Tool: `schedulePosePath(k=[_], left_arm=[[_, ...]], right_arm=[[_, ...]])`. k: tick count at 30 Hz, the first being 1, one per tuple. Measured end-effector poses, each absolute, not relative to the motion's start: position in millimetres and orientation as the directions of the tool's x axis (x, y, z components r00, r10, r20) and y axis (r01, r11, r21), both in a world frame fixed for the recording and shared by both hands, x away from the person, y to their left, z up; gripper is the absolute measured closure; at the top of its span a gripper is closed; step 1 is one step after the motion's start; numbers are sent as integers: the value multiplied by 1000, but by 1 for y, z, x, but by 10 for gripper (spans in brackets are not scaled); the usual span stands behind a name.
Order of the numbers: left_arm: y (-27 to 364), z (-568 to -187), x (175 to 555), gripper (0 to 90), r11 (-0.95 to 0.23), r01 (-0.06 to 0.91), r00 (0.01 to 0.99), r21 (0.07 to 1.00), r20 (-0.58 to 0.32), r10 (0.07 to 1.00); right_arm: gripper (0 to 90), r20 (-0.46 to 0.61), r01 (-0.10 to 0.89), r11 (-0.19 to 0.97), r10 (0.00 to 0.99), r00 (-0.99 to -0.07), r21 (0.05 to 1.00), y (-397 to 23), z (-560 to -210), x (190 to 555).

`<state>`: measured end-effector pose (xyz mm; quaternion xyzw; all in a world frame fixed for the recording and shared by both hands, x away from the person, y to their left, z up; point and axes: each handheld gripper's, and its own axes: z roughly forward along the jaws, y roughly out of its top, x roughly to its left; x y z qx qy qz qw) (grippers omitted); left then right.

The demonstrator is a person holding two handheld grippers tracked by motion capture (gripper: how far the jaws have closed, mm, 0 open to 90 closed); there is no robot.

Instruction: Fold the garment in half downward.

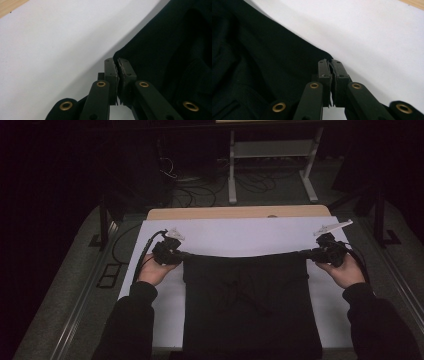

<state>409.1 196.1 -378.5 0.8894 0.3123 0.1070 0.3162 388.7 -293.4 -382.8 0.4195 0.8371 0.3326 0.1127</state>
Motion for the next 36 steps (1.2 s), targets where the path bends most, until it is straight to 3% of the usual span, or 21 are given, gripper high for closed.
schedulePosePath(k=[23, 36], left_arm=[[186, -353, 450, 852, -614, 484, 759, 624, 50, 649], [191, -352, 472, 853, -553, 519, 718, 652, 18, 696]], right_arm=[[856, 62, 636, 377, 828, -557, 673, -296, -374, 421], [856, 56, 624, 330, 855, -516, 709, -296, -369, 436]])
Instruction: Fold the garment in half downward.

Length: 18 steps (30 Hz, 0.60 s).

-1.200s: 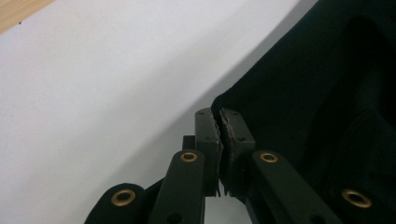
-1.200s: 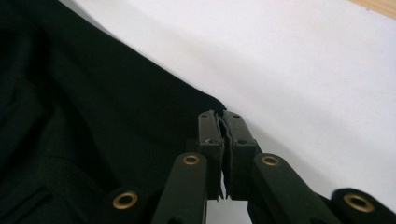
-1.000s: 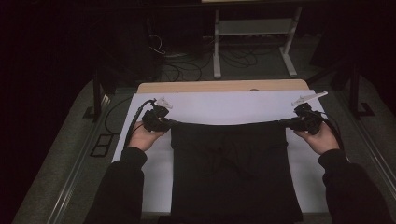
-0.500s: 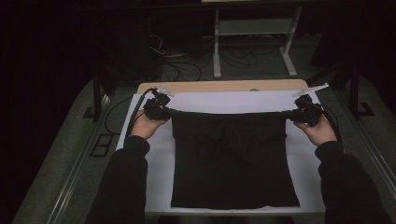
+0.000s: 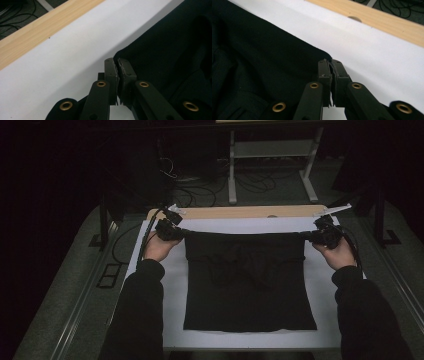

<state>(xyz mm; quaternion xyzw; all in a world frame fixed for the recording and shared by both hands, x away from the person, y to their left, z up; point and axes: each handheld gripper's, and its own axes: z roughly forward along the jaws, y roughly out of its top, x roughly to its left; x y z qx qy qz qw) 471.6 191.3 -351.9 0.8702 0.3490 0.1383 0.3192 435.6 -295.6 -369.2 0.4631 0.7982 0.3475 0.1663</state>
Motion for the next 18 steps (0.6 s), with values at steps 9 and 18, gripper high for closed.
schedulePosePath(k=[9, 18], left_arm=[[194, -353, 475, 852, -556, 513, 717, 653, 30, 696], [187, -364, 489, 852, -562, 515, 711, 647, 44, 702]], right_arm=[[854, 9, 607, 359, 856, -517, 709, -288, -360, 441], [853, 20, 622, 346, 864, -503, 702, -287, -370, 454]])
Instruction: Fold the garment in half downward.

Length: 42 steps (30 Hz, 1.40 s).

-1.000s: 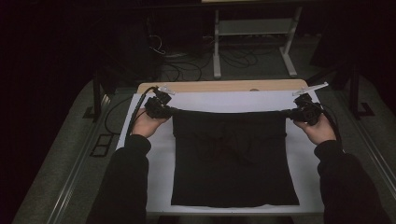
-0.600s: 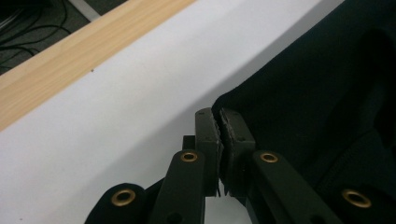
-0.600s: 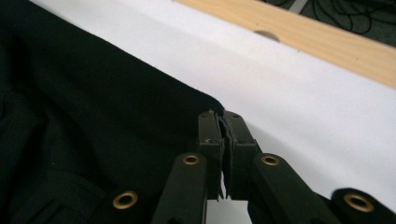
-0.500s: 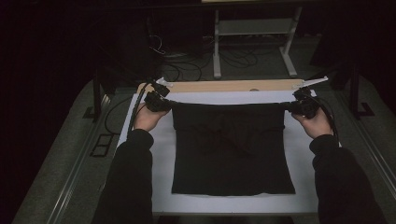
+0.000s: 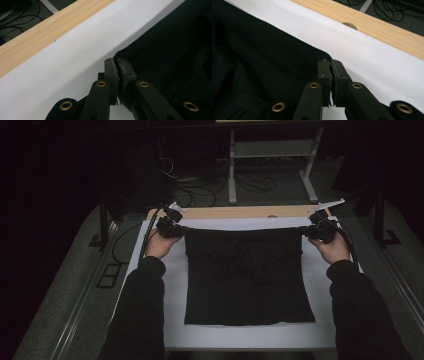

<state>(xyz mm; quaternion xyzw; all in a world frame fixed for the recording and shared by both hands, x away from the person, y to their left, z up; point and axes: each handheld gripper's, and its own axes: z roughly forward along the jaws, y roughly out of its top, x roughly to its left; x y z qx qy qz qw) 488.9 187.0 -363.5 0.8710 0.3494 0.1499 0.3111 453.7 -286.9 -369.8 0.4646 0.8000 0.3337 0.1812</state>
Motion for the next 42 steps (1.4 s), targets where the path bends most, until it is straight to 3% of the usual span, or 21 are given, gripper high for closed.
schedulePosePath(k=[10, 19, 27, 29, 36, 42], left_arm=[[182, -374, 500, 844, -557, 536, 700, 635, 35, 713], [186, -385, 494, 793, -537, 545, 696, 645, 9, 718], [191, -385, 487, 572, -457, 562, 693, 689, -91, 715], [192, -385, 484, 498, -457, 552, 696, 698, -83, 713], [196, -386, 478, 377, -424, 551, 714, 719, -144, 685], [194, -384, 472, 163, -421, 528, 732, 738, -143, 666]], right_arm=[[848, 48, 656, 322, 876, -480, 683, -288, -382, 464], [767, 123, 681, 283, 868, -482, 675, -294, -383, 462], [656, 162, 663, 244, 858, -488, 707, -303, -376, 456], [622, 166, 663, 240, 857, -488, 709, -302, -377, 455], [492, 118, 660, 314, 844, -523, 682, -287, -386, 454], [322, 133, 640, 326, 817, -561, 695, -274, -387, 454]])
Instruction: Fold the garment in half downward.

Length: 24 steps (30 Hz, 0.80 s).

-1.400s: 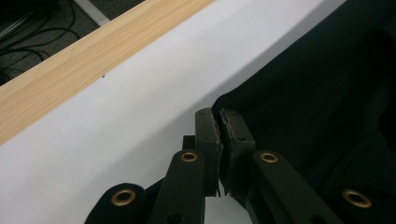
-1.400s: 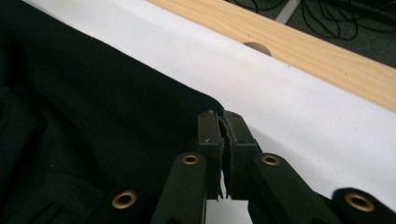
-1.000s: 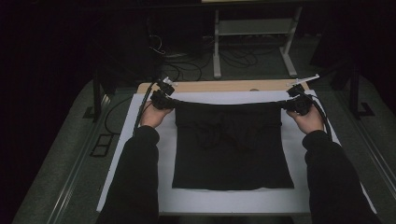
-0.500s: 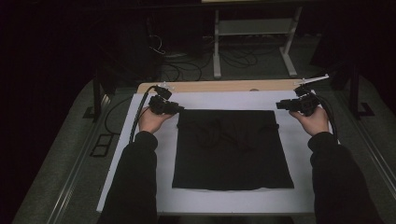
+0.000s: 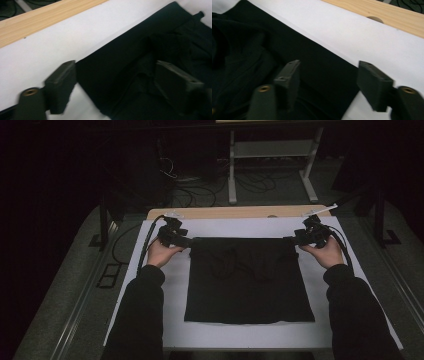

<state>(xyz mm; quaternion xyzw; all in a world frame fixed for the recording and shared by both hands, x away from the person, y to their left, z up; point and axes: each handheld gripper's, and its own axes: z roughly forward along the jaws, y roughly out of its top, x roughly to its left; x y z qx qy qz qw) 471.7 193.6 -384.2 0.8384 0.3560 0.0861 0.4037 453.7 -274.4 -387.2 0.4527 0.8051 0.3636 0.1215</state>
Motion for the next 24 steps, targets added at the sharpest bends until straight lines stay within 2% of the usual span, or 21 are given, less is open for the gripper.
schedulePosePath(k=[2, 11, 14, 17, 24], left_arm=[[192, -384, 470, 114, -413, 523, 738, 746, -154, 657], [182, -388, 469, 0, -426, 522, 757, 739, -170, 631], [179, -388, 468, 0, -422, 517, 764, 745, -179, 620], [177, -387, 467, 0, -420, 508, 772, 752, -182, 609], [168, -387, 463, 0, -409, 499, 783, 764, -194, 592]], right_arm=[[284, 140, 631, 326, 808, -573, 704, -271, -387, 453], [148, 155, 625, 338, 785, -600, 704, -261, -389, 452], [125, 168, 627, 337, 778, -606, 702, -260, -389, 451], [17, 178, 635, 342, 772, -610, 693, -259, -390, 451], [0, 182, 632, 342, 767, -615, 695, -255, -390, 450]])
